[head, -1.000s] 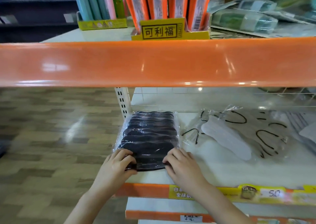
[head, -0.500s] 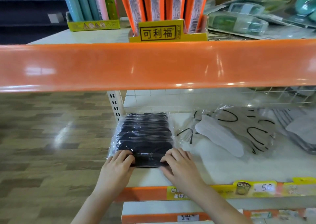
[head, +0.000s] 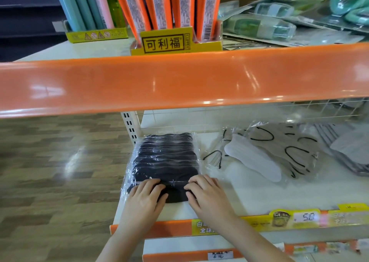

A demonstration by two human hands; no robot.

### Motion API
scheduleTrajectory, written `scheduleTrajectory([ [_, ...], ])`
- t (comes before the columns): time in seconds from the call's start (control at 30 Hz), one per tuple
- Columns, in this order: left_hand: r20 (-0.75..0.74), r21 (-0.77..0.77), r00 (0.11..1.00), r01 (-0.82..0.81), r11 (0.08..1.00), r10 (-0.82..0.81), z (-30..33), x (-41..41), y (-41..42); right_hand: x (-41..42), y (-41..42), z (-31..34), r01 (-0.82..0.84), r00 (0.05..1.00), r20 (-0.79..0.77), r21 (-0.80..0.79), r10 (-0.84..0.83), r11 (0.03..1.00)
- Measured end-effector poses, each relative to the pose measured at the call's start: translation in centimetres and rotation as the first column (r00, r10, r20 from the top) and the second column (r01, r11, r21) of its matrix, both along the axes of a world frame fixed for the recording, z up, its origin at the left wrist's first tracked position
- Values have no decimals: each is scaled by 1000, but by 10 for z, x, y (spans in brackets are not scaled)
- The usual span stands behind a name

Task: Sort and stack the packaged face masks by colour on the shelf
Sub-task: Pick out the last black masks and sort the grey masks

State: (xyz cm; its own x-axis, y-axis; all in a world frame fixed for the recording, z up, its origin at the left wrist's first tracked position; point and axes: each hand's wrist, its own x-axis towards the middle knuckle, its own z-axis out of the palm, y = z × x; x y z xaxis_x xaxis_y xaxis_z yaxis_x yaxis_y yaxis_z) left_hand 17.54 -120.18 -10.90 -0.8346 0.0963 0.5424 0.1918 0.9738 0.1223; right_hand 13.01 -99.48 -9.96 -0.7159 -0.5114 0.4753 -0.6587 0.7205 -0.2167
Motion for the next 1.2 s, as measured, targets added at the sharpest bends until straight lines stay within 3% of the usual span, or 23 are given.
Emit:
scheduleTrajectory([
  [0.23,-21,53,1000,21,998,-20,13,-16,52,-8,19,4,98,994,-33,-63,-100,993],
  [0.53,10,67,988,152,986,-152,16,-53,152,-39,110,0,246,964,-70,-125,-256,961],
  [1.0,209,102,924,305,947,-320,27,-98,297,-62,267,11,522,853,34,-12,-521,853],
  [1.2,274,80,895,344,935,-353,33,-117,357,-70,323,12,565,814,119,62,-569,822],
])
